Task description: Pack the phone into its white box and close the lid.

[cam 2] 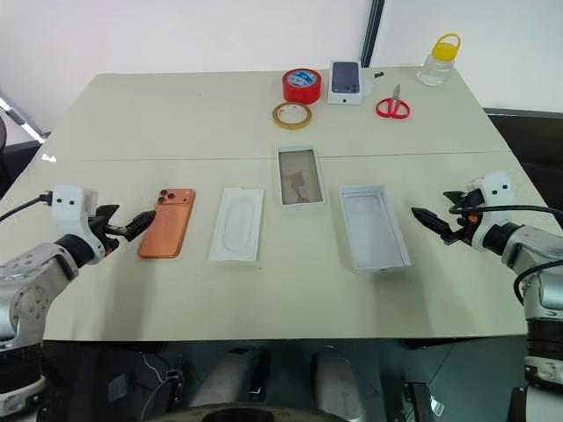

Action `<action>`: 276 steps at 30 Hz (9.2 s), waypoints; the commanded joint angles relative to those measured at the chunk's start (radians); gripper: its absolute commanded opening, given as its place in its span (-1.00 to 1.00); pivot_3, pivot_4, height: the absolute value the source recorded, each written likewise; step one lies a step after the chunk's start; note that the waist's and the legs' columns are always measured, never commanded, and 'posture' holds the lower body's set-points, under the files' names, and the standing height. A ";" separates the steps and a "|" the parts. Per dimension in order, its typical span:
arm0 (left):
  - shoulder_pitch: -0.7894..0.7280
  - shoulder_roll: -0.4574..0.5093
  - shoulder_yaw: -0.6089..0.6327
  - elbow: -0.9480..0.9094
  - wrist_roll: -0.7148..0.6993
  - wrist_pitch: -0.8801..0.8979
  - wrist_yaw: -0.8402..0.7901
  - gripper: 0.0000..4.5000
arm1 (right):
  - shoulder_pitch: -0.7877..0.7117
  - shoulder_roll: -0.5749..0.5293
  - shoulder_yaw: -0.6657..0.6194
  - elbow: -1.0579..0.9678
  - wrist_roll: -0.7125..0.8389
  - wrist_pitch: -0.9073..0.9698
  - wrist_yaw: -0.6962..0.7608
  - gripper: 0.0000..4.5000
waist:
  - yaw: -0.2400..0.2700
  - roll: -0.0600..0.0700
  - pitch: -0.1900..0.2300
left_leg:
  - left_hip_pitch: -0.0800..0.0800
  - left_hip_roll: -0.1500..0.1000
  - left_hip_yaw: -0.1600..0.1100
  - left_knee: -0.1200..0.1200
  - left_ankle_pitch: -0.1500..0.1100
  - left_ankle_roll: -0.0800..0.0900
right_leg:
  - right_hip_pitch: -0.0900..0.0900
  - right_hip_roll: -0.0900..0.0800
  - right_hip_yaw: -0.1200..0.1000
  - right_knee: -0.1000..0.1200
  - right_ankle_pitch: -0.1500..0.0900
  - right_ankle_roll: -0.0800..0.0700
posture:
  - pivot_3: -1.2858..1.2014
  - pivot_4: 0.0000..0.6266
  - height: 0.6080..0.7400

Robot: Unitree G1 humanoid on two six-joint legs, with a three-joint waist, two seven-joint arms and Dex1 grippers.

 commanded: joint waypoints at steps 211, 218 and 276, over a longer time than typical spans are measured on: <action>0.152 0.086 -0.170 -0.188 -0.022 -0.226 -0.273 0.68 | -0.408 0.400 0.835 -0.418 -0.502 0.373 -0.047 -0.99 | -0.007 -0.008 0.006 | -0.008 0.001 -0.001 -0.001 0.004 -0.008 | -0.014 0.002 0.001 0.004 0.001 -0.002 | 0.03 -0.52 1.00; -0.044 0.024 0.056 -0.032 -0.139 0.156 0.036 0.78 | -0.527 0.548 0.802 -0.313 -0.488 0.301 -0.118 -1.00 | -0.013 -0.009 0.006 | -0.009 0.001 -0.001 0.000 0.005 -0.008 | -0.015 0.003 0.001 0.008 0.002 -0.002 | 0.03 -0.52 1.00; -0.332 -0.200 0.252 0.224 -0.444 0.804 0.295 0.98 | -0.596 0.838 0.915 0.204 -0.693 -0.034 -0.156 -1.00 | -0.025 -0.006 -0.002 | -0.006 0.000 -0.001 0.001 0.008 -0.013 | -0.020 0.003 0.002 0.016 0.001 -0.002 | 0.03 -0.52 1.00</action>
